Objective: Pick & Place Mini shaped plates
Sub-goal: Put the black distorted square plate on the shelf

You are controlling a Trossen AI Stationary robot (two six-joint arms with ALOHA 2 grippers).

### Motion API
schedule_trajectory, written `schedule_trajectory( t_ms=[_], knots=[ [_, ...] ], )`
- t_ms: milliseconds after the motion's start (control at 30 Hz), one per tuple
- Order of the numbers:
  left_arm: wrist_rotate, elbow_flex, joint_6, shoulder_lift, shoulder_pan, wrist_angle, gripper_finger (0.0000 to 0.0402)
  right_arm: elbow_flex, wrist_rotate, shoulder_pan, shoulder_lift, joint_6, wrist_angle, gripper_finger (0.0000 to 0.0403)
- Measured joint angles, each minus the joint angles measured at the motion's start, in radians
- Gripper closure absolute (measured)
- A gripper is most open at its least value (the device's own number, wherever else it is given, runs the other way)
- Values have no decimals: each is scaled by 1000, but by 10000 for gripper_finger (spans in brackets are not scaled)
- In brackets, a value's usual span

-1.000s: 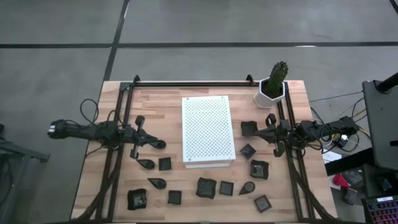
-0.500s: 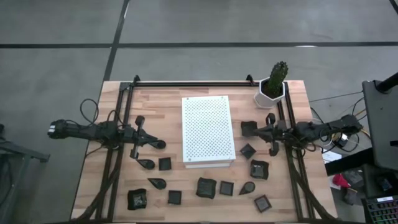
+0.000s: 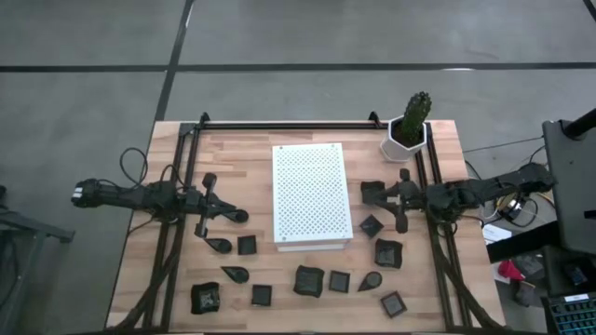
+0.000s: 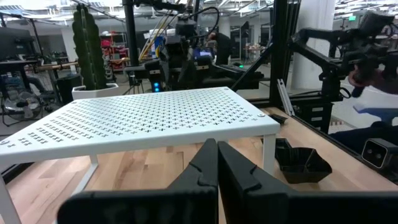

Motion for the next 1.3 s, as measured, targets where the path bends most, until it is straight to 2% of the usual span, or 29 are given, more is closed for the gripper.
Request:
schedule_trajectory(
  t_ms=[233, 400, 733, 833, 1067, 1300],
  knots=[
    [0, 0, 0, 0, 0, 0, 401, 152, 0, 3, 219, -1, -235, 267],
    [0, 0, 0, 0, 0, 0, 401, 209, 40, 0, 385, 54, -247, 281],
    [0, 0, 0, 0, 0, 0, 401, 319, 37, 0, 659, 158, -251, 303],
    [0, 0, 0, 0, 0, 0, 401, 356, 38, -5, 724, 169, -288, 300],
    [0, 0, 0, 0, 0, 0, 401, 402, 30, -22, 841, 314, -425, 286],
    [0, 0, 0, 0, 0, 0, 401, 402, -4, -22, 894, 313, -430, 285]
  ],
)
